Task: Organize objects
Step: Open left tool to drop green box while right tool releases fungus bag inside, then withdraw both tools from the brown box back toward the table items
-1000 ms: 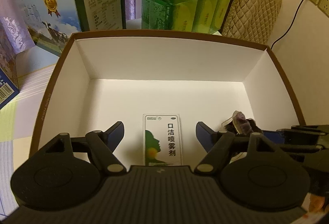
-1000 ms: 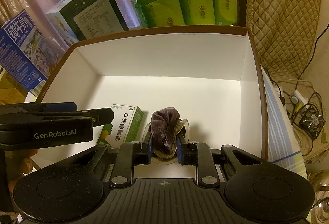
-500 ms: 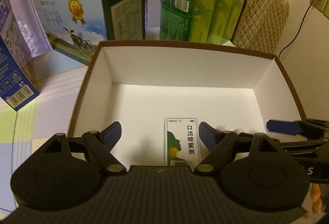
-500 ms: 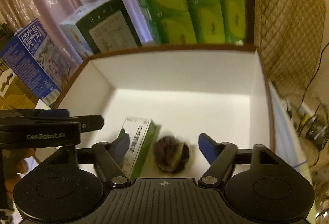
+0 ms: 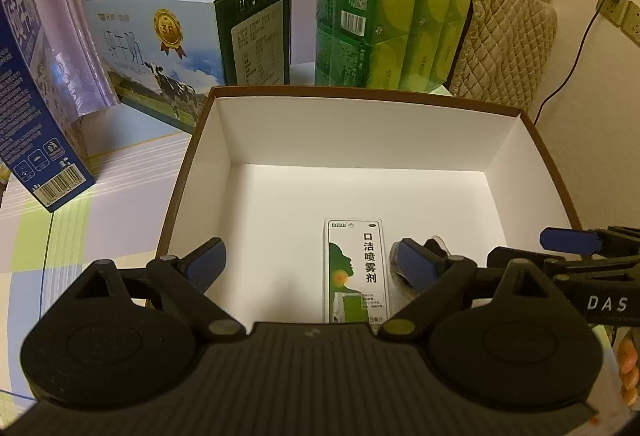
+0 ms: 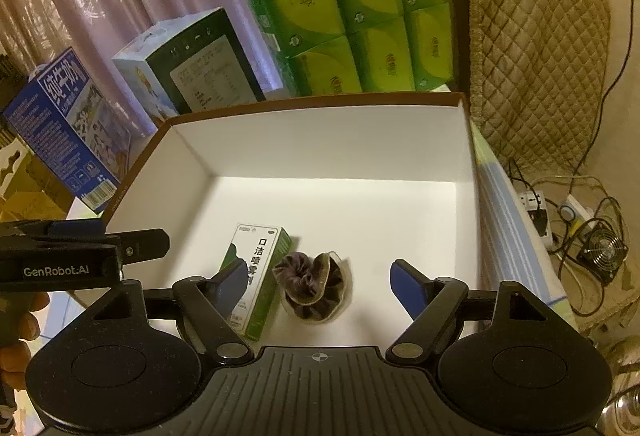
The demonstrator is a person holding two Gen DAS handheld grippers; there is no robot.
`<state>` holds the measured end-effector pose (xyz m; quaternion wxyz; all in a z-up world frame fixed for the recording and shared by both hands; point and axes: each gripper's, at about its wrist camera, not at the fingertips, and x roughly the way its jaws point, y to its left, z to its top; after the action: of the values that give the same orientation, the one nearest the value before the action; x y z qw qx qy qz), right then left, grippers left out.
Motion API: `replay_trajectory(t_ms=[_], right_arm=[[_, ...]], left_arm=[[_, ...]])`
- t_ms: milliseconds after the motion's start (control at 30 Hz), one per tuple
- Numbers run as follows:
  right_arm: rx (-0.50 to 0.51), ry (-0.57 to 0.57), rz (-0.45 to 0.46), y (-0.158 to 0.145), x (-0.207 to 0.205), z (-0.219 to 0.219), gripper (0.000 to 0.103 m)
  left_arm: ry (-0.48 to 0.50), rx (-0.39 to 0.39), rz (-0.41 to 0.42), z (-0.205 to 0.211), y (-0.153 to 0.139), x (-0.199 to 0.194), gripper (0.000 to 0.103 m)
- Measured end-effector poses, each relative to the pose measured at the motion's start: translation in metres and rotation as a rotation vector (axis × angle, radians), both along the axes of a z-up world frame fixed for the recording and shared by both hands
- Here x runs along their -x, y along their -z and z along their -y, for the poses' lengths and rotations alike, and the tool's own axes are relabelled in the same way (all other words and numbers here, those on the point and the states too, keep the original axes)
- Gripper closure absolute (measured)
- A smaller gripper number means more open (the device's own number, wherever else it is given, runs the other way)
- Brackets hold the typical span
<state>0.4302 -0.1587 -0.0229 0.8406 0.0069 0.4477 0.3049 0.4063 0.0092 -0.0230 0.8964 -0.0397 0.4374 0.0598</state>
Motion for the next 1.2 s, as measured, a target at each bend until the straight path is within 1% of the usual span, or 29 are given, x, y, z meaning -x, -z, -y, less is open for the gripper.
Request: replay_trajectory(t_ms=[433, 733, 1200], right_arm=[[-0.035, 0.008, 0.022, -0.024, 0.03, 0.028, 0.026], [-0.061, -0.015, 0.041, -0.039, 0.062, 0.051, 0.026], [-0.098, -0.055, 0.052, -0.056, 0.106, 0.084, 0.026]], left_arm=[[-0.026, -0.01, 0.032, 0.013, -0.023, 0.042, 0.01], [-0.051, -0.018, 0.064, 0.028, -0.039, 0.081, 0.009], [-0.086, -0.008, 0.102, 0.058, -0.056, 0.142, 0.009]])
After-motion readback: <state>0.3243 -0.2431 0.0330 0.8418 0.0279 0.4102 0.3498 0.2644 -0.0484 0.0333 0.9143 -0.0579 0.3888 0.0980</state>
